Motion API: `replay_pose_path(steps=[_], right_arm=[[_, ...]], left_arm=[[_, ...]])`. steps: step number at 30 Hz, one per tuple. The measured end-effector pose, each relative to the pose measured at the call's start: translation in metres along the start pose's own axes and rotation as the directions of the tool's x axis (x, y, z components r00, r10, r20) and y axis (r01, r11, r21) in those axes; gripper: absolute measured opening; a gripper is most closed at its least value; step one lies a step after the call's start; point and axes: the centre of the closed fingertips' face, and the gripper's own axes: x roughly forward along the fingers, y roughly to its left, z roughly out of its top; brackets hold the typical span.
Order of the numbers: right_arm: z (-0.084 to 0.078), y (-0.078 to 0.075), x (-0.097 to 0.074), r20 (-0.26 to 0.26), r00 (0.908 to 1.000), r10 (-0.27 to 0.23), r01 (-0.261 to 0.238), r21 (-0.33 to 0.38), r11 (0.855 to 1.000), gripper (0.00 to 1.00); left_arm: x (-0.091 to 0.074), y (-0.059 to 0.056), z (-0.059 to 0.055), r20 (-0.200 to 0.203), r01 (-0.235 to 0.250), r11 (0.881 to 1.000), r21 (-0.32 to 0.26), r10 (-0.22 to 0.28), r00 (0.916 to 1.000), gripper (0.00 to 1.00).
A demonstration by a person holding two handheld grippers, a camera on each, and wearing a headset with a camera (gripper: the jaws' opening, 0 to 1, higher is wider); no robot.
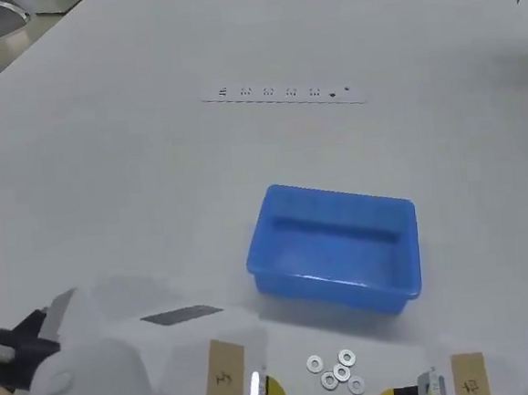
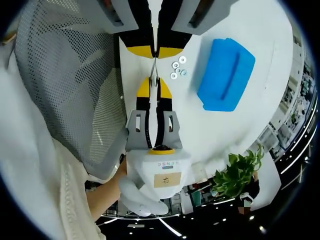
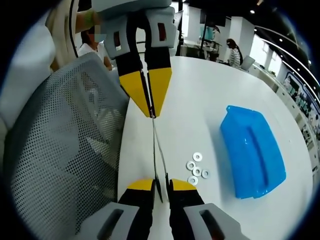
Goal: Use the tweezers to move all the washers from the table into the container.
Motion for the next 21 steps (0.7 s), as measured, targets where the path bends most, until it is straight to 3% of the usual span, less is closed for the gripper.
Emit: replay_pose_path(steps=[4, 7, 9, 16, 21], right_arm=[[0.003, 0.001, -0.003, 0.026, 0.9996, 0.007, -0.008, 0.017, 1.000, 0.07], [0.008, 0.001, -0.006, 0.087, 0.9961, 0.015, -0.022, 0.079, 0.997, 0.07], [0.007, 0.000, -0.007, 0.090, 0.9958, 0.014, -0.022, 0.080, 0.997, 0.07], [0.012, -0.003, -0.008, 0.120, 0.9928, 0.007, -0.017, 0.083, 0.996, 0.07], [0.024, -0.013, -0.007, 0.163, 0.9866, -0.004, -0.014, 0.105, 0.994, 0.07]], left_arm=[[-0.002, -0.001, 0.013, 0.016, 0.007, 1.000, 0.023, -0.007, 0.9998, 0.00], [-0.002, 0.000, 0.023, 0.041, 0.011, 1.000, 0.025, -0.012, 0.9991, 0.00], [-0.002, 0.000, 0.028, 0.054, 0.015, 0.999, 0.030, -0.017, 0.9984, 0.00], [-0.004, 0.003, 0.036, 0.076, 0.008, 0.999, 0.046, -0.011, 0.9970, 0.00], [-0.011, 0.012, 0.037, 0.071, -0.010, 0.999, 0.046, 0.006, 0.9974, 0.00]])
